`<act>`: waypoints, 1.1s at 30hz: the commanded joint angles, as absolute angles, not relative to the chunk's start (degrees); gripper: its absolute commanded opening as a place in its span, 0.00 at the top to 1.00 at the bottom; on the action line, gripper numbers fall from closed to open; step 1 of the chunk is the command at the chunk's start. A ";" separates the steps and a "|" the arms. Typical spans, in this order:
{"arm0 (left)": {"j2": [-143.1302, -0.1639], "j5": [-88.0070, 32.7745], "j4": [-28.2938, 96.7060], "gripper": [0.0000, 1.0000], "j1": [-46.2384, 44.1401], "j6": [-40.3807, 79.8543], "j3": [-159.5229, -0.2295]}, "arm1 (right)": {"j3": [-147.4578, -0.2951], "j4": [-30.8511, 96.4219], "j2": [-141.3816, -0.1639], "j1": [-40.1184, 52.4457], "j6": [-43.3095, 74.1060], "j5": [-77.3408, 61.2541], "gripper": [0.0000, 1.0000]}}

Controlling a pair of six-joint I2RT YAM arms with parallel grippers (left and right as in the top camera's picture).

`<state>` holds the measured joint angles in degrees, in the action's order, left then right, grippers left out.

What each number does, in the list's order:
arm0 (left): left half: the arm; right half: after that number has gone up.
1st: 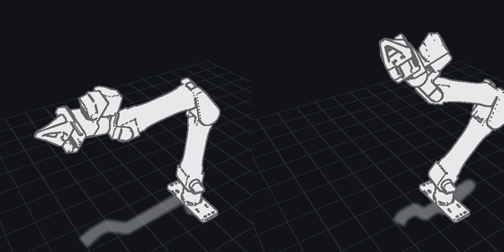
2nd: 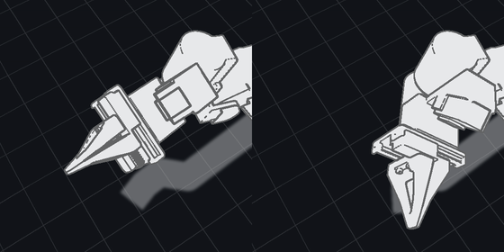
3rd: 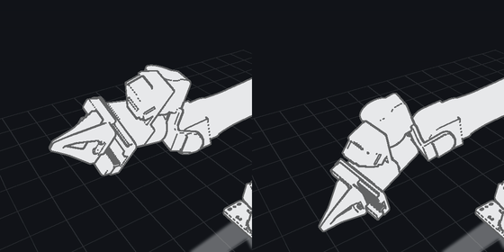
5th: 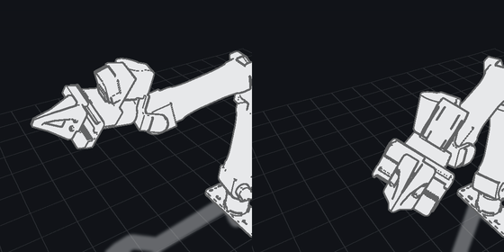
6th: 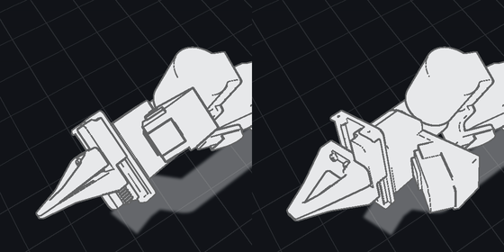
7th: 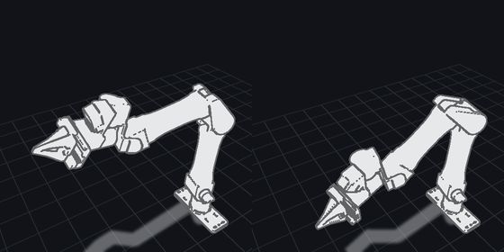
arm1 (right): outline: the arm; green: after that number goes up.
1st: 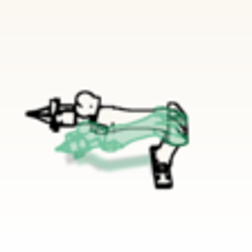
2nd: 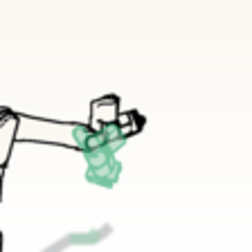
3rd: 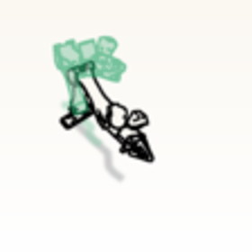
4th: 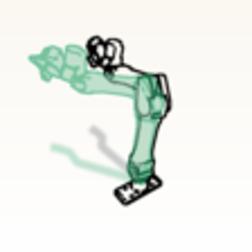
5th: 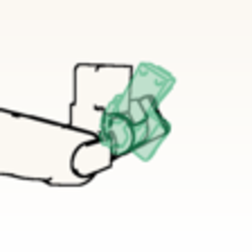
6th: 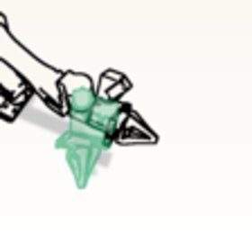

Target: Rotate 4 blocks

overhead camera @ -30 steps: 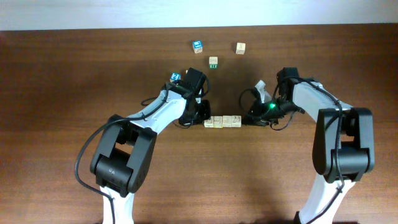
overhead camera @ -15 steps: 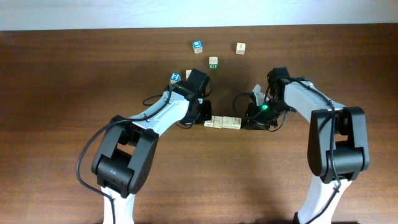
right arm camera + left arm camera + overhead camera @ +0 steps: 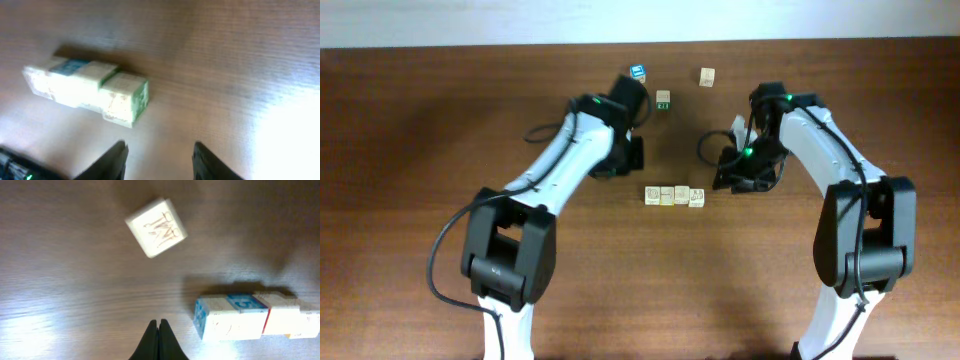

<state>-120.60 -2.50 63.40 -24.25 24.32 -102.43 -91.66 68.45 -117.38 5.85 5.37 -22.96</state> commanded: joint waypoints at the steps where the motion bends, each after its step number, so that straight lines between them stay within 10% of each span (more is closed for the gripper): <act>1: -120.20 -1.65 66.81 0.99 -21.26 15.20 -112.51 | -99.29 70.11 -110.76 8.16 7.92 -21.37 0.62; 6: -120.20 -0.01 62.65 0.93 -13.85 13.17 -117.38 | -98.35 57.41 -112.64 16.62 16.19 -12.75 0.96; 33: -120.22 -0.01 68.27 1.00 -12.32 13.17 -117.36 | -92.79 52.25 -124.14 25.12 19.97 -4.19 0.96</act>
<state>-120.55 -0.38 68.14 -12.25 14.06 -116.51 -93.14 52.16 -123.94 23.79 20.84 -3.53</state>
